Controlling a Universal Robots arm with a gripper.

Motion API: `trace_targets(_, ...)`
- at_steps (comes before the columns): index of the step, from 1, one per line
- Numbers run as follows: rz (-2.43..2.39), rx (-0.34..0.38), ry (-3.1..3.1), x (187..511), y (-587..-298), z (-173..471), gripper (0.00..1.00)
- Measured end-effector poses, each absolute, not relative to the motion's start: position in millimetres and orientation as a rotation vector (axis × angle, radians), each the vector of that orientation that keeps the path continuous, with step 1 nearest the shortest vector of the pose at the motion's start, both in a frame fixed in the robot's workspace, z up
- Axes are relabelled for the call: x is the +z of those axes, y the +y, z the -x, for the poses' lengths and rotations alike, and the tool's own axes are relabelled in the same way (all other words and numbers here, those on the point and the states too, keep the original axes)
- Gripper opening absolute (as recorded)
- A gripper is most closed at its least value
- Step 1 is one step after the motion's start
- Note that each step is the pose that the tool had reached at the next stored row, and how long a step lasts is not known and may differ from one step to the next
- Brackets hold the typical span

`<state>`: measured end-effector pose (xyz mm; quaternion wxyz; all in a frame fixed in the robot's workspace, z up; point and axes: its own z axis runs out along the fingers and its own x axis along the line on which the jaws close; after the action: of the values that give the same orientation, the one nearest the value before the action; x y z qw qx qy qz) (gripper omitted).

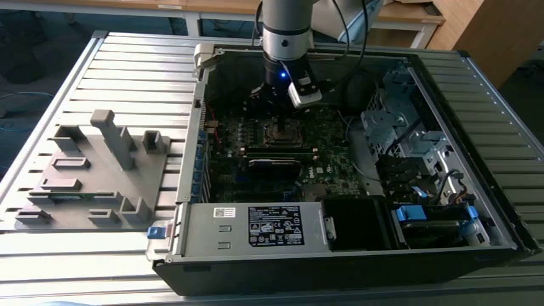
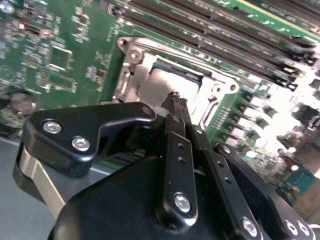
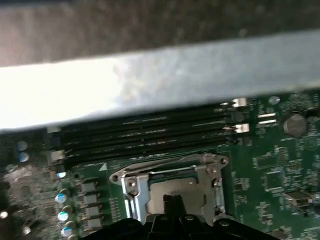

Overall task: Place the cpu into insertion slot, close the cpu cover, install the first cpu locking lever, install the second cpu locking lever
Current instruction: 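Install the first cpu locking lever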

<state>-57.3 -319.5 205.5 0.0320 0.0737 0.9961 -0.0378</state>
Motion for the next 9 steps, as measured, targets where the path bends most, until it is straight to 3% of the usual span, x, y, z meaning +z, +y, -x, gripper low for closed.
trace_targets(9, -0.227, -0.116, 3.068, 209.7, -319.5, 57.2, 0.11)
